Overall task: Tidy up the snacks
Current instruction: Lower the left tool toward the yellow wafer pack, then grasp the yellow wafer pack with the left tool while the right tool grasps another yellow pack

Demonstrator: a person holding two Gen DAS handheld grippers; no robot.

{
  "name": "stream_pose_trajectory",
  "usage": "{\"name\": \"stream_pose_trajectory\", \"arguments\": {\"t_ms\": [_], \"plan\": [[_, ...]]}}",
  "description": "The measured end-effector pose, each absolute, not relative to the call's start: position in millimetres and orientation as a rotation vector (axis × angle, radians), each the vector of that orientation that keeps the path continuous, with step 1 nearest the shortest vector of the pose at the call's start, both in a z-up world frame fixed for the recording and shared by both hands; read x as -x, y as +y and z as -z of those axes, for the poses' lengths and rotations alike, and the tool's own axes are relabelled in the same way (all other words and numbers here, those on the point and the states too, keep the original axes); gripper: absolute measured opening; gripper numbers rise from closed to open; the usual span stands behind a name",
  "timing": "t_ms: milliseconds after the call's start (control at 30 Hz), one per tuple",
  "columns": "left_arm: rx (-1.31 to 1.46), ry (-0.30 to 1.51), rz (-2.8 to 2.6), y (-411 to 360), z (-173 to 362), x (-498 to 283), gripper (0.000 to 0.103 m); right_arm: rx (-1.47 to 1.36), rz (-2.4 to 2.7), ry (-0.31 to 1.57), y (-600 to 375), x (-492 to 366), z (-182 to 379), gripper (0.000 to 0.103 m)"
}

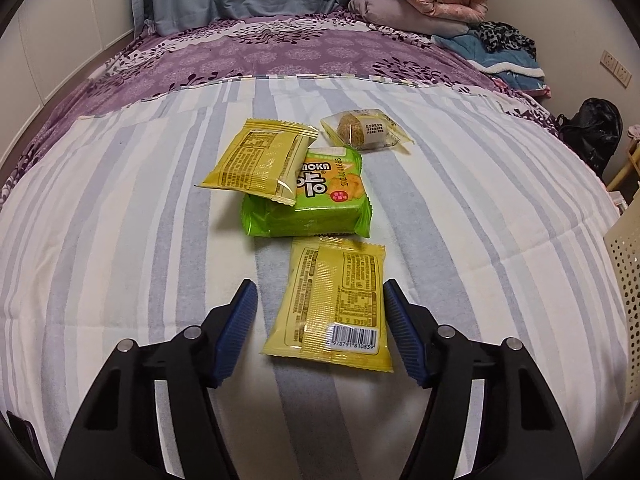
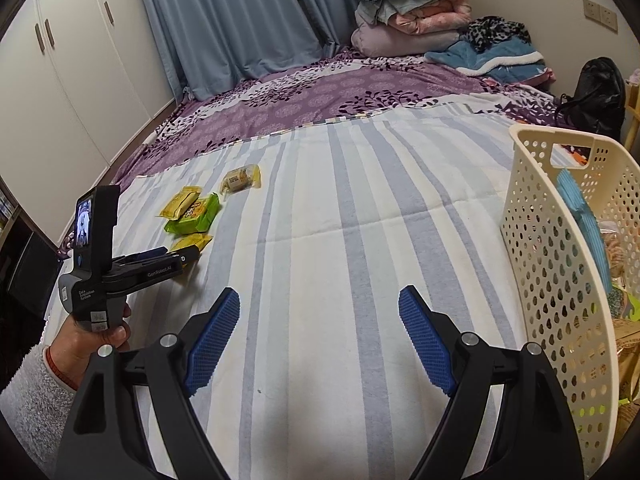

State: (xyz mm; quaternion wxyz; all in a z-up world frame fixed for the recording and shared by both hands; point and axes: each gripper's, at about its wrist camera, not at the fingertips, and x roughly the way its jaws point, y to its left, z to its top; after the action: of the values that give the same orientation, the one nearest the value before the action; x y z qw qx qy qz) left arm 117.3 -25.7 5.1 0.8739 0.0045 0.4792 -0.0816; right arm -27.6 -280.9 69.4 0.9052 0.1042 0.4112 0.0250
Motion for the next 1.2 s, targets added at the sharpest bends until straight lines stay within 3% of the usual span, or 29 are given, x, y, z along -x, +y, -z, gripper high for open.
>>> {"name": "stream_pose_trajectory", "arguments": {"t_ms": [200,600,1200], "plan": [[0.001,0.991,0.17,-19,-7,-116,0.051,-0.206,-0.063,0.855,-275,19,-67,0.081],[0.068,0.926,0.138,11,-36,-98,0.05,-0.165,-0.134,0.871,-242,-12,-60,0.081],[0.142,0.892,0.077,64,-55,-73,0.05,-0.06,-0.334,0.876,-123,-127,-50,0.081]]}}
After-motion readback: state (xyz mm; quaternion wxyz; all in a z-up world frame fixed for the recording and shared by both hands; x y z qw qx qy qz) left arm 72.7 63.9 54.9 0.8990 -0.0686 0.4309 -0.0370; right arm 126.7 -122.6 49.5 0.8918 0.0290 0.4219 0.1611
